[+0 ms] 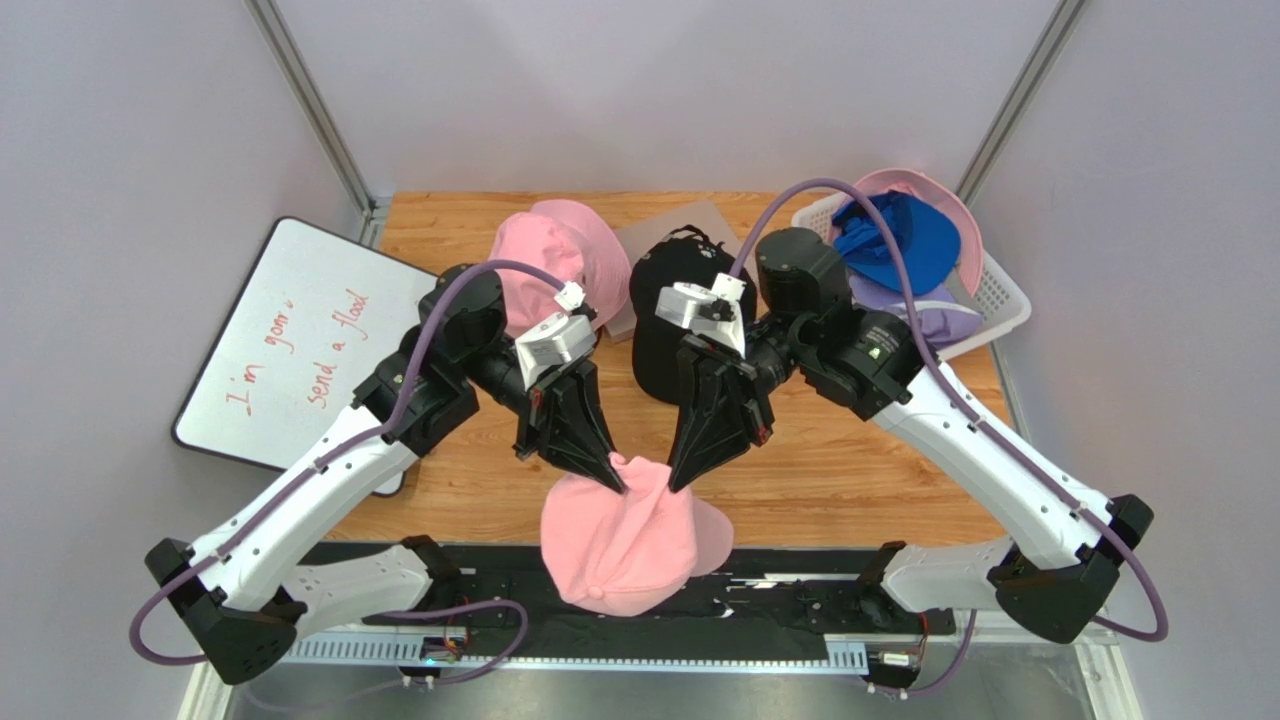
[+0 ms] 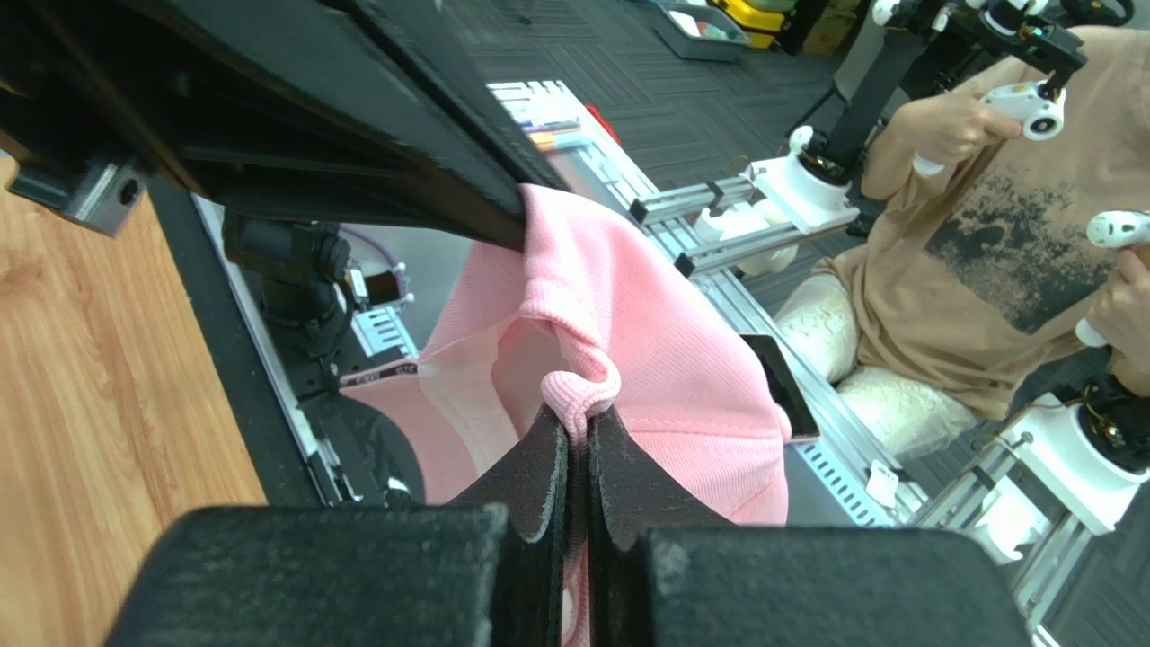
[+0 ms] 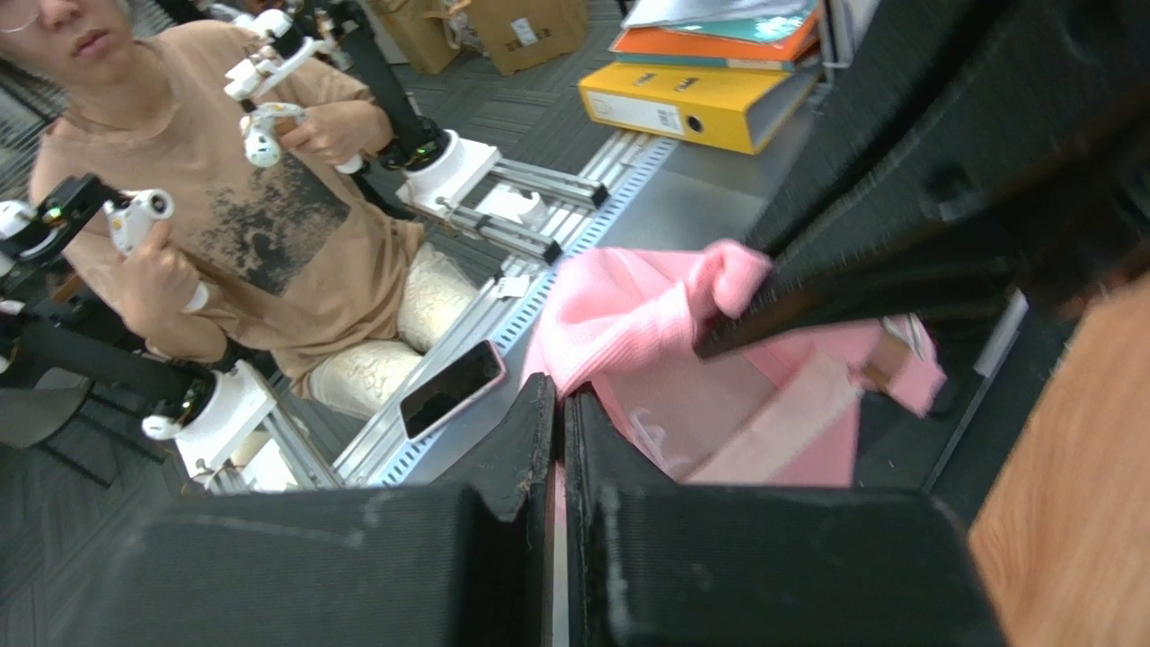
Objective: Stack the hats
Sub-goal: Stack the hat on the hat.
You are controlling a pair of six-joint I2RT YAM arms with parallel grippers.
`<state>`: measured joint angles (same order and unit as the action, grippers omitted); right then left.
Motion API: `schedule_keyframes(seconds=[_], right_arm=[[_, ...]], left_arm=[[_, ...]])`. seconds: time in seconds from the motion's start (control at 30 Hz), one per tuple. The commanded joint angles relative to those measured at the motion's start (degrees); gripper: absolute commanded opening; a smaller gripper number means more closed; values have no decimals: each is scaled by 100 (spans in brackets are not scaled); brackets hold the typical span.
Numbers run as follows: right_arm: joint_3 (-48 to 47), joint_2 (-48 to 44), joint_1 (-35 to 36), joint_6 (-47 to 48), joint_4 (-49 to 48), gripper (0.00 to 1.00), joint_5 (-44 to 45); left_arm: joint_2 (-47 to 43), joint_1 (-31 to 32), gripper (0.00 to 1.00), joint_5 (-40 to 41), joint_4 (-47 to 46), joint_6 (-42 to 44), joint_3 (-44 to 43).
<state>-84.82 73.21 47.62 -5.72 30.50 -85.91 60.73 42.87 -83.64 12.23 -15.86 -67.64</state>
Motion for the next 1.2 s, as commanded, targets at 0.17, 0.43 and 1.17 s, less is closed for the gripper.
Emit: schedule_keyframes(seconds=[0.17, 0.43, 1.17], right_arm=[[580, -439, -1236, 124, -220, 61, 628], [887, -816, -1903, 229, -229, 92, 1304], [4210, -2259, -1757, -2566, -5563, 99, 3096]], left_arm=[[-62, -692, 0, 584, 236, 241, -346], [27, -701, 0, 1560, 955, 389, -1285], [44, -736, 0, 2176, -528, -1218, -2675]])
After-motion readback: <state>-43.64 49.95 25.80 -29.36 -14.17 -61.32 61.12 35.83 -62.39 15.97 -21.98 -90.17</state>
